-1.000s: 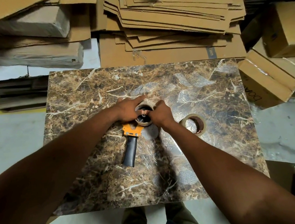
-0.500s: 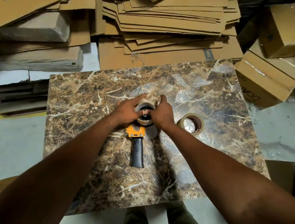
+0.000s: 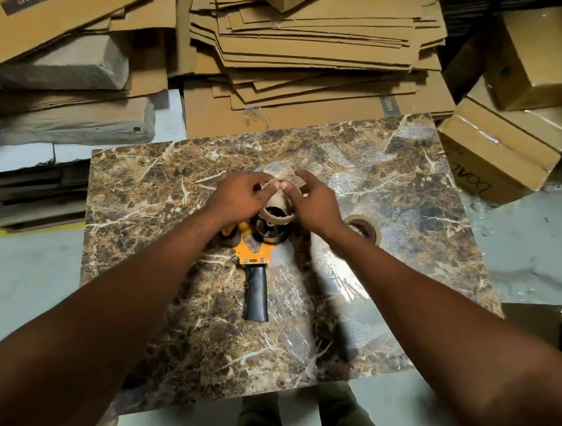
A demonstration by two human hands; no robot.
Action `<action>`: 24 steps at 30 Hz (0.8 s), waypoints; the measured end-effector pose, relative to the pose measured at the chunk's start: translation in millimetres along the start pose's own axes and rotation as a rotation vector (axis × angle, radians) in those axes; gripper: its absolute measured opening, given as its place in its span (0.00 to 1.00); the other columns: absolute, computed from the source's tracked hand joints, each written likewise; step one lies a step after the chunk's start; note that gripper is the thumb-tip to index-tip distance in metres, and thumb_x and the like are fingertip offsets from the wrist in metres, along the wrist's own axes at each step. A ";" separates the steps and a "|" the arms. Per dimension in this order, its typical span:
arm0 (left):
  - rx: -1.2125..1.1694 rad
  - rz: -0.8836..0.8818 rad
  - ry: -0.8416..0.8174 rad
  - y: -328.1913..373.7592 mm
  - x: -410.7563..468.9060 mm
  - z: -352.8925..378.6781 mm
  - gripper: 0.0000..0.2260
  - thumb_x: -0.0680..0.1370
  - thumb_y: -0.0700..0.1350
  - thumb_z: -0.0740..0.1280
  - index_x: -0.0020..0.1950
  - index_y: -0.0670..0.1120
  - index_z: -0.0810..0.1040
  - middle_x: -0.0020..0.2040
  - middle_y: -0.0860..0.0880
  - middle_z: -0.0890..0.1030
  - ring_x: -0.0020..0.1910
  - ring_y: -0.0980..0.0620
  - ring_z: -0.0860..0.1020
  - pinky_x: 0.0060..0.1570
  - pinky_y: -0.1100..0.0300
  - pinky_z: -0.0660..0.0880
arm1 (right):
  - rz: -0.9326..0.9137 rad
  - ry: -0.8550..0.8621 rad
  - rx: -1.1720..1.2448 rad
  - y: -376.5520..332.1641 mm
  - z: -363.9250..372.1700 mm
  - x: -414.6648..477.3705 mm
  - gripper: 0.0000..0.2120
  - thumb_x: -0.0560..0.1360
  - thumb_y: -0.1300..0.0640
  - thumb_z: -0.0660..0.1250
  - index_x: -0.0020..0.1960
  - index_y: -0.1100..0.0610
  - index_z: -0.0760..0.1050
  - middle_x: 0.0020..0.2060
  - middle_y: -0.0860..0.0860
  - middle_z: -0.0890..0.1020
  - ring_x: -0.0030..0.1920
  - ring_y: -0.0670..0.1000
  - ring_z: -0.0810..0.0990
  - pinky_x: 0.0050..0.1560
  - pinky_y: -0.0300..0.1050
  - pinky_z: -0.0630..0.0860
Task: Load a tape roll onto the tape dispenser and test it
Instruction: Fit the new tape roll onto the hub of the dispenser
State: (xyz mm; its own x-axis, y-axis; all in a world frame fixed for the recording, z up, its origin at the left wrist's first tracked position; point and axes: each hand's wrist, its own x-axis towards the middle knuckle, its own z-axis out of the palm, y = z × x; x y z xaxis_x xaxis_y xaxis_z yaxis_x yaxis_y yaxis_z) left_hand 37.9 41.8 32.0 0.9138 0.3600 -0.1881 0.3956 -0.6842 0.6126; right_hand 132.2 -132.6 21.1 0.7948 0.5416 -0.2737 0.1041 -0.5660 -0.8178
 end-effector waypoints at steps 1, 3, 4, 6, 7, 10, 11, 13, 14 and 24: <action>0.007 0.013 0.004 4.1 3.1 2.4 0.21 0.85 0.64 0.60 0.60 0.52 0.86 0.51 0.47 0.88 0.49 0.49 0.84 0.63 0.45 0.77 | -0.025 0.009 -0.009 2.2 -7.8 3.0 0.30 0.80 0.39 0.67 0.76 0.54 0.71 0.64 0.54 0.83 0.60 0.54 0.81 0.55 0.45 0.76; 0.067 0.008 0.001 10.7 11.6 12.4 0.25 0.87 0.62 0.55 0.41 0.51 0.81 0.36 0.47 0.81 0.39 0.47 0.79 0.63 0.41 0.74 | -0.062 0.023 -0.059 12.3 -24.1 8.5 0.26 0.81 0.42 0.67 0.75 0.53 0.73 0.60 0.53 0.84 0.56 0.52 0.82 0.52 0.45 0.76; 0.122 -0.001 -0.007 14.8 16.3 18.5 0.25 0.88 0.60 0.55 0.37 0.50 0.77 0.35 0.48 0.78 0.39 0.45 0.77 0.65 0.40 0.72 | -0.063 0.035 -0.077 19.1 -32.1 11.1 0.23 0.82 0.45 0.67 0.73 0.54 0.74 0.57 0.52 0.84 0.54 0.51 0.82 0.50 0.44 0.74; 0.191 -0.009 -0.033 22.5 23.7 33.8 0.21 0.88 0.56 0.56 0.45 0.49 0.82 0.42 0.45 0.83 0.49 0.40 0.80 0.71 0.38 0.64 | -0.037 0.062 -0.062 34.7 -44.3 16.2 0.15 0.82 0.51 0.66 0.66 0.54 0.80 0.54 0.51 0.86 0.52 0.51 0.83 0.47 0.42 0.73; 0.178 -0.006 -0.041 26.7 26.6 42.5 0.20 0.88 0.55 0.56 0.51 0.48 0.85 0.46 0.45 0.85 0.53 0.39 0.81 0.72 0.38 0.61 | -0.028 0.073 -0.058 42.2 -48.4 19.1 0.12 0.82 0.52 0.65 0.62 0.53 0.82 0.51 0.51 0.87 0.51 0.52 0.84 0.46 0.43 0.74; 0.063 0.012 -0.011 41.0 33.5 65.1 0.19 0.89 0.55 0.55 0.48 0.51 0.82 0.39 0.53 0.80 0.50 0.41 0.80 0.69 0.38 0.63 | -0.026 0.106 -0.129 57.6 -53.8 29.2 0.12 0.83 0.52 0.64 0.57 0.53 0.84 0.47 0.52 0.87 0.45 0.50 0.83 0.44 0.44 0.74; 0.048 0.025 -0.012 42.9 36.2 71.5 0.20 0.89 0.55 0.54 0.47 0.51 0.81 0.38 0.54 0.79 0.49 0.41 0.80 0.67 0.39 0.66 | -0.020 0.113 -0.163 62.7 -55.1 32.9 0.12 0.84 0.52 0.63 0.57 0.53 0.84 0.47 0.52 0.87 0.44 0.50 0.82 0.44 0.42 0.72; 0.062 0.049 -0.045 40.7 42.7 83.5 0.22 0.88 0.58 0.53 0.48 0.50 0.82 0.43 0.50 0.82 0.52 0.40 0.80 0.64 0.39 0.69 | 0.000 0.103 -0.257 77.6 -56.6 41.3 0.13 0.84 0.50 0.62 0.56 0.54 0.84 0.46 0.54 0.87 0.44 0.53 0.83 0.42 0.42 0.70; 0.061 0.048 -0.069 38.1 45.9 88.3 0.23 0.88 0.59 0.52 0.50 0.49 0.83 0.47 0.48 0.84 0.56 0.40 0.80 0.65 0.39 0.68 | 0.012 0.096 -0.318 85.0 -57.7 44.2 0.14 0.84 0.49 0.62 0.55 0.54 0.84 0.45 0.55 0.86 0.44 0.56 0.83 0.41 0.44 0.71; 0.346 0.144 -0.335 30.7 65.5 103.6 0.28 0.86 0.66 0.48 0.86 0.63 0.53 0.87 0.49 0.56 0.86 0.41 0.54 0.80 0.30 0.47 | -0.098 -0.021 -0.757 116.5 -55.9 47.1 0.25 0.85 0.40 0.51 0.76 0.51 0.66 0.75 0.56 0.67 0.70 0.64 0.68 0.65 0.65 0.70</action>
State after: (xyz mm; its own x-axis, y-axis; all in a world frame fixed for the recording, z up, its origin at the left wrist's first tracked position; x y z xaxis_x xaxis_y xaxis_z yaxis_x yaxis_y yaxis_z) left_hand 119.4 -21.3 -41.1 0.9183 0.0623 -0.3910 0.2192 -0.9024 0.3709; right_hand 215.1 -207.8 -58.8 0.7500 0.6189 -0.2335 0.5611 -0.7822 -0.2708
